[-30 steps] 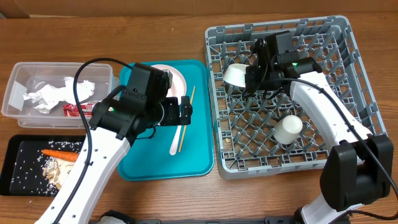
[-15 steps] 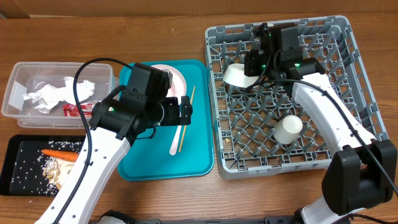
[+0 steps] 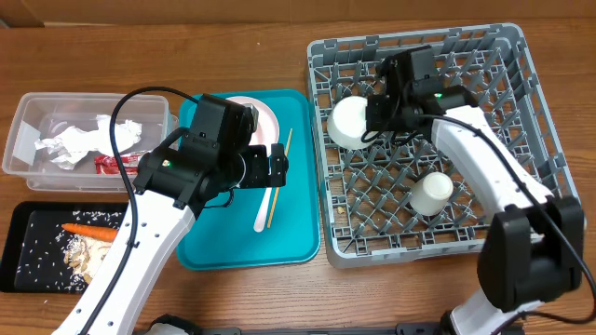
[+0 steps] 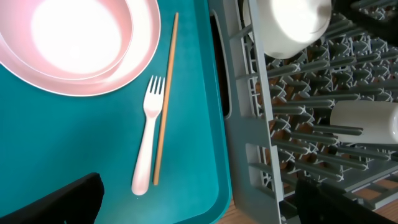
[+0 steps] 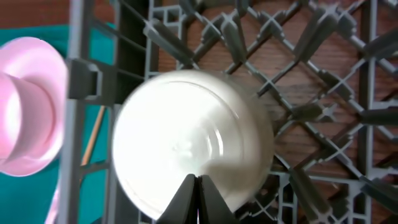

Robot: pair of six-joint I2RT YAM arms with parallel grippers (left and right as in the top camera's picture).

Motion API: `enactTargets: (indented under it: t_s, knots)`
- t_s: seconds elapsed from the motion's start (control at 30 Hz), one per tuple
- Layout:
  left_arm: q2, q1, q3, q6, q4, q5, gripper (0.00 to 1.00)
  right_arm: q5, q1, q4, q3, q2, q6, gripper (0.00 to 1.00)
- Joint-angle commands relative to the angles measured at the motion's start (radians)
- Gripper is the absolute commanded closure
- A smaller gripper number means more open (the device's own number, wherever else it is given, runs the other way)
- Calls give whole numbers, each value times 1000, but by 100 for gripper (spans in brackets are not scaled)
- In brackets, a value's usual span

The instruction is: Sort waste into correct bins and load items into the dishwasher

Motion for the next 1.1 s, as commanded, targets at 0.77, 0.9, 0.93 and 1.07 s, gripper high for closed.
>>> enactTargets:
  t_s: [0.77,0.9,0.93,1.07]
  knots:
    - [-6,0,16,-9,54,-122,0,-59,3,-395,5,-262,-3,14]
    - [5,1,16,-38,68,-395,0,-60,3,-423,4,-262,-3,12]
    - [13,2,16,-54,68,-446,0,-60,3,-424,4,-262,-3,11]
    - [82,36,16,-63,89,-530,0,-60,3,-426,4,-262,-3,11]
